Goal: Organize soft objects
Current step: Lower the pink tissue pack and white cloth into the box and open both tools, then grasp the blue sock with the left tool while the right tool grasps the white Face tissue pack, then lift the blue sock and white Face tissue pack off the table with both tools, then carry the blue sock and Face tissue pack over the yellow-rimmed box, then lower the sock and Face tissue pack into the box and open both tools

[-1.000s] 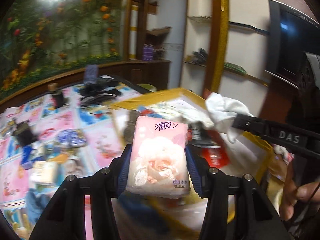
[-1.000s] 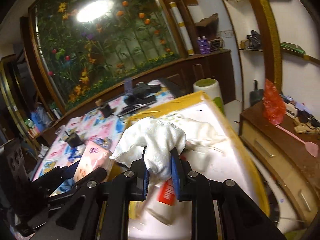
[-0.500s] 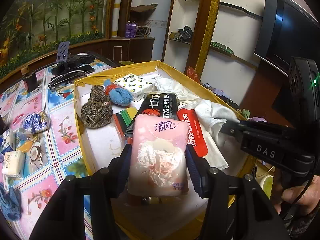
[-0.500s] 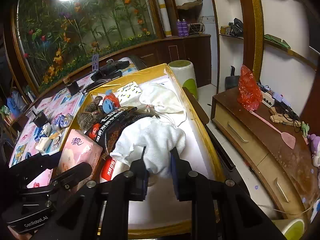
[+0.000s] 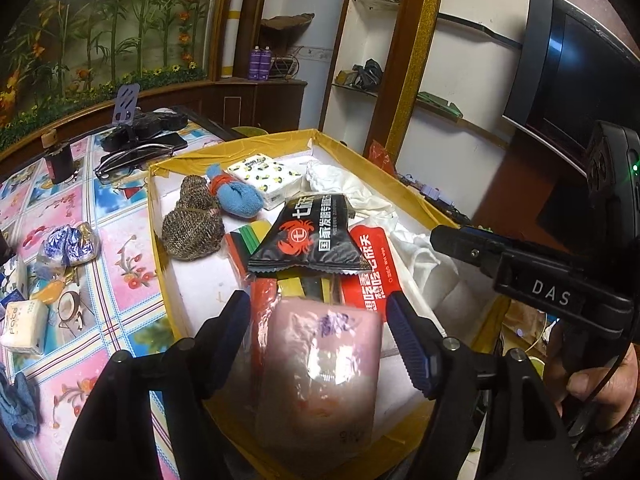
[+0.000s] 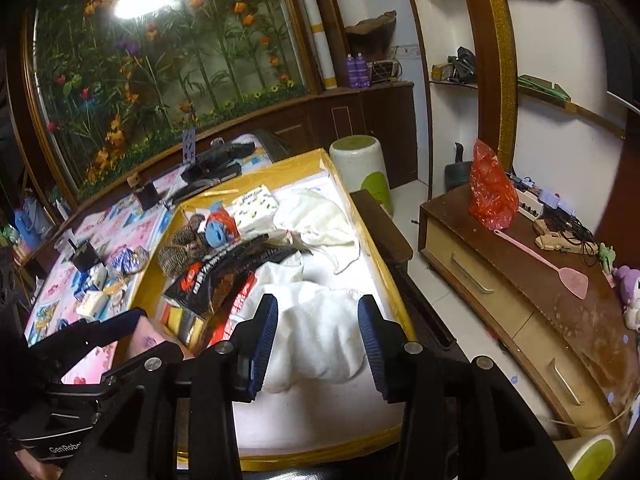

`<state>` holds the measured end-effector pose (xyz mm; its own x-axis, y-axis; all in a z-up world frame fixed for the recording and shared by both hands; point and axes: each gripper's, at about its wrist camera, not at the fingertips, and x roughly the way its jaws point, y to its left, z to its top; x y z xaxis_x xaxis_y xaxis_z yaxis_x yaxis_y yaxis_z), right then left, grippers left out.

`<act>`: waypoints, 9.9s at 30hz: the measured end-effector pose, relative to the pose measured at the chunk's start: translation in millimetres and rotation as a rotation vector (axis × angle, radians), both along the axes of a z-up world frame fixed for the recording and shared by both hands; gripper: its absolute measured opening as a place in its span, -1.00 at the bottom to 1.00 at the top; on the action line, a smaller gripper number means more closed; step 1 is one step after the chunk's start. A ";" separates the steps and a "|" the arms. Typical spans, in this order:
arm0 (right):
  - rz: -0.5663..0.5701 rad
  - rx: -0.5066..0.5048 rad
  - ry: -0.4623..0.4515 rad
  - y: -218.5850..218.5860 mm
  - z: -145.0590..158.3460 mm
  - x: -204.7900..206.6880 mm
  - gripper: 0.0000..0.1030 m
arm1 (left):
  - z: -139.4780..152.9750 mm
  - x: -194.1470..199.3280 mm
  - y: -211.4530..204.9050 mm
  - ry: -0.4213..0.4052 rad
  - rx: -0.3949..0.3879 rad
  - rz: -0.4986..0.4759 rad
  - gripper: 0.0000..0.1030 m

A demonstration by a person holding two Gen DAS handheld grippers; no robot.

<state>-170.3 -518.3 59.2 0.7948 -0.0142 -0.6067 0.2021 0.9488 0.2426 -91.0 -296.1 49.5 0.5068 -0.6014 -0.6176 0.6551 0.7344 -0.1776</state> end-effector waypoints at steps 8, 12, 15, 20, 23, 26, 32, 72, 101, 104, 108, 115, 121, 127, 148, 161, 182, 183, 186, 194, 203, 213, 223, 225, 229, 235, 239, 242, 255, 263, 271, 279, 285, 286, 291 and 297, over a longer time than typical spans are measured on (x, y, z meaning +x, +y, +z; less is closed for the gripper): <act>-0.018 0.036 -0.054 -7.0 7.5 -8.4 0.06 | 3.9 -7.1 1.2 -0.043 0.002 -0.002 0.38; -0.016 0.052 -0.065 -4.6 9.3 -8.0 0.07 | 5.8 -10.9 5.5 -0.058 -0.006 0.007 0.38; 0.003 0.054 -0.073 3.4 13.3 -6.1 0.10 | 7.4 -12.2 12.7 -0.056 -0.017 0.021 0.38; 0.066 0.021 -0.101 32.3 25.3 -1.0 0.21 | 10.4 -8.1 34.3 -0.033 -0.051 0.064 0.38; 0.106 0.002 -0.110 52.8 29.7 3.2 0.24 | 12.2 -4.7 48.5 -0.020 -0.068 0.089 0.39; 0.144 -0.007 -0.107 72.3 32.1 8.6 0.25 | 14.7 -2.1 64.5 -0.013 -0.078 0.119 0.39; 0.221 -0.040 -0.103 109.6 34.8 18.1 0.37 | 16.4 1.5 113.3 0.008 -0.090 0.214 0.39; 0.609 0.128 0.091 264.1 1.4 121.4 0.48 | -19.6 45.8 278.7 0.149 -0.009 0.766 -0.14; 0.781 -0.120 0.199 357.8 -42.2 167.3 0.36 | -23.2 50.6 309.6 0.160 0.026 0.858 -0.16; 0.777 -0.130 0.188 355.0 -45.7 167.7 -0.06 | -20.1 49.1 304.1 0.133 0.052 0.851 -0.16; 0.744 -0.073 0.139 340.0 -40.4 169.3 -0.08 | -20.7 51.5 299.3 0.123 0.079 0.859 -0.16; 0.695 0.009 0.035 318.2 -23.6 165.5 -0.08 | -20.1 63.8 276.7 0.094 0.140 0.850 -0.16; 0.667 0.035 0.033 308.0 -22.1 163.6 -0.08 | -15.9 70.0 253.1 0.045 0.193 0.828 -0.15; 0.645 0.046 0.028 300.0 -21.7 162.3 -0.08 | -15.4 69.8 244.7 0.018 0.226 0.828 -0.15; 0.589 0.057 -0.005 284.2 -17.4 155.7 -0.08 | -11.6 64.6 234.4 -0.036 0.256 0.811 -0.15; 0.555 0.080 -0.015 272.4 -16.7 154.5 -0.08 | -6.6 59.4 228.7 -0.065 0.228 0.777 -0.15; 0.522 0.030 -0.068 272.2 -10.4 149.8 -0.08 | -7.6 60.3 234.7 -0.056 0.218 0.796 -0.15; 0.521 0.026 -0.075 272.1 -9.3 149.1 -0.08 | -7.3 60.1 235.1 -0.057 0.215 0.797 -0.15; 0.510 0.015 -0.099 270.4 -5.9 145.6 -0.08 | -4.8 58.5 234.4 -0.071 0.203 0.790 -0.15; 0.452 0.019 -0.210 259.0 9.6 131.9 -0.08 | 5.3 51.5 219.7 -0.154 0.190 0.735 -0.15; 0.392 0.067 -0.231 239.7 17.4 105.3 -0.08 | 12.0 44.6 217.0 -0.209 0.179 0.736 -0.15; 0.391 0.083 -0.288 213.1 52.0 40.3 -0.07 | 14.4 40.9 219.4 -0.238 0.190 0.763 -0.15; 0.360 0.122 -0.304 189.3 64.8 34.3 -0.07 | 14.7 34.6 213.4 -0.230 0.179 0.735 -0.15; 0.350 0.132 -0.311 183.8 68.1 36.2 -0.08 | 14.0 34.0 212.2 -0.221 0.174 0.722 -0.15; 0.358 0.135 -0.295 180.9 65.7 42.3 -0.08 | 14.1 31.2 208.6 -0.227 0.176 0.716 -0.15; 0.346 0.167 -0.255 162.2 52.7 47.8 -0.08 | 12.3 36.2 196.4 -0.177 0.164 0.684 -0.15; 0.297 0.174 -0.252 132.5 47.7 44.5 -0.08 | 15.6 36.4 171.0 -0.142 0.146 0.621 -0.15; 0.265 0.180 -0.236 107.8 45.9 44.7 -0.08 | 19.7 34.7 139.7 -0.123 0.146 0.542 -0.15; 0.110 0.162 -0.220 23.6 35.5 25.9 -0.08 | 38.4 45.6 34.6 0.006 0.077 0.318 -0.15; 0.070 0.158 -0.143 2.4 24.4 40.4 -0.08 | 17.1 68.1 4.1 0.116 0.111 0.264 -0.15; 0.040 0.131 -0.046 -4.4 12.2 57.2 -0.06 | 2.8 74.7 -10.9 0.157 0.136 0.241 -0.15; 0.036 0.120 -0.021 -3.6 11.0 53.2 0.16 | 9.6 64.4 -5.8 0.137 0.117 0.207 0.16; 0.044 0.083 -0.087 16.6 33.0 37.4 0.17 | 24.6 51.3 15.5 0.109 0.095 0.205 0.16; 0.053 0.090 -0.105 21.4 39.0 33.9 0.17 | 28.1 48.6 20.8 0.103 0.085 0.206 0.16; 0.099 0.101 -0.184 48.9 70.4 18.2 0.17 | 53.0 31.8 60.3 0.052 0.040 0.239 0.16; 0.184 0.075 -0.267 95.1 129.8 4.8 0.17 | 103.2 9.3 124.7 -0.028 -0.038 0.312 0.16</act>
